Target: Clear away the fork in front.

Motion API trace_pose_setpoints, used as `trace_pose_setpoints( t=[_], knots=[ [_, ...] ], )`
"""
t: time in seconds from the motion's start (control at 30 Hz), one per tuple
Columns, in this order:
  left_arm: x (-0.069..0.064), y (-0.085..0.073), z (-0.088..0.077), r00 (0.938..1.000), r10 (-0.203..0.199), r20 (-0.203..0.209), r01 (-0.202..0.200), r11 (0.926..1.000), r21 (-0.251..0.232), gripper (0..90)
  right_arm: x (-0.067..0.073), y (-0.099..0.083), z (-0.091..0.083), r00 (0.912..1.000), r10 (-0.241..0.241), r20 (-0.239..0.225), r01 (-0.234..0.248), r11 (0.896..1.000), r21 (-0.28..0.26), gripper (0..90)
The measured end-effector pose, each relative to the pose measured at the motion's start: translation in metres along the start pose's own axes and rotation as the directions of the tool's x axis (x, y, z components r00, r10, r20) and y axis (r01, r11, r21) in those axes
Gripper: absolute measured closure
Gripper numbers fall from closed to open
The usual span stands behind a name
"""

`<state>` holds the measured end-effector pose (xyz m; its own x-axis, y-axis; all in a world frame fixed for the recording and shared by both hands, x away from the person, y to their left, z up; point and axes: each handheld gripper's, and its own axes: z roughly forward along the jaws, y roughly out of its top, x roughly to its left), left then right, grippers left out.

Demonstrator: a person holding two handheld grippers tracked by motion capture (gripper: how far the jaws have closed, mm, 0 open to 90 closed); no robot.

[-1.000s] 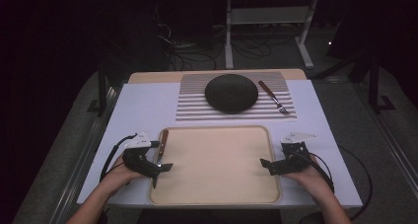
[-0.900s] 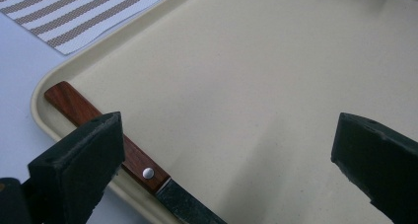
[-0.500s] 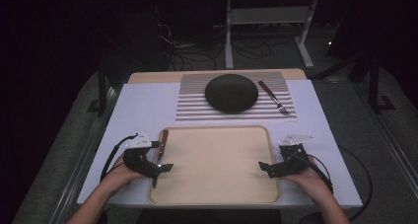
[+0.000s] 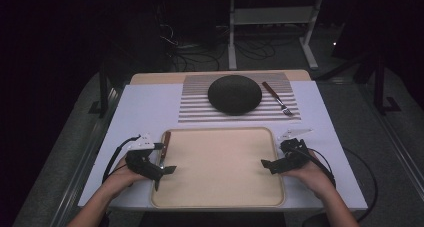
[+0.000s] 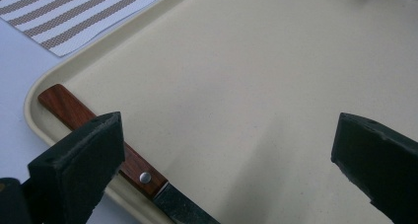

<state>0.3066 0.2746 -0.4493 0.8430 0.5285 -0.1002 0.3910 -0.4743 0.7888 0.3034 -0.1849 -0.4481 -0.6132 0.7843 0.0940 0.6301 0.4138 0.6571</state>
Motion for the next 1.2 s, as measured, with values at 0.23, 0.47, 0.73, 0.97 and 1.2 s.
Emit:
trace_pose_setpoints(
  t=[0.23,0.47,0.73,0.97,1.2],
  knots=[
    [0.0,0.0,-0.001,1.0,0.002,-0.004,-0.002,1.0,0.0,0.0,-0.009,0.016,0.004,1.0,-0.001,0.007,0.001,1.0,0.016,0.0],
    [0.0,0.0,0.0,1.0,0.001,-0.005,-0.001,1.0,0.002,0.0,-0.023,0.032,0.009,0.9998,0.003,0.019,-0.004,1.0,0.027,0.0],
    [0.0,0.0,0.0,1.0,0.001,-0.005,-0.001,1.0,0.002,0.0,-0.04,0.048,0.014,0.9993,0.015,0.033,-0.016,0.999,0.036,0.0],
    [0.0,0.0,0.0,1.0,-0.001,-0.005,0.001,1.0,0.002,0.0,-0.056,0.062,0.017,0.9985,0.025,0.049,-0.027,0.999,0.035,0.0],
    [0.0,0.0,0.0,1.0,-0.004,-0.003,0.004,1.0,0.002,0.0,-0.074,0.079,0.018,0.9968,0.024,0.076,-0.028,0.998,0.047,0.0]
  ],
)
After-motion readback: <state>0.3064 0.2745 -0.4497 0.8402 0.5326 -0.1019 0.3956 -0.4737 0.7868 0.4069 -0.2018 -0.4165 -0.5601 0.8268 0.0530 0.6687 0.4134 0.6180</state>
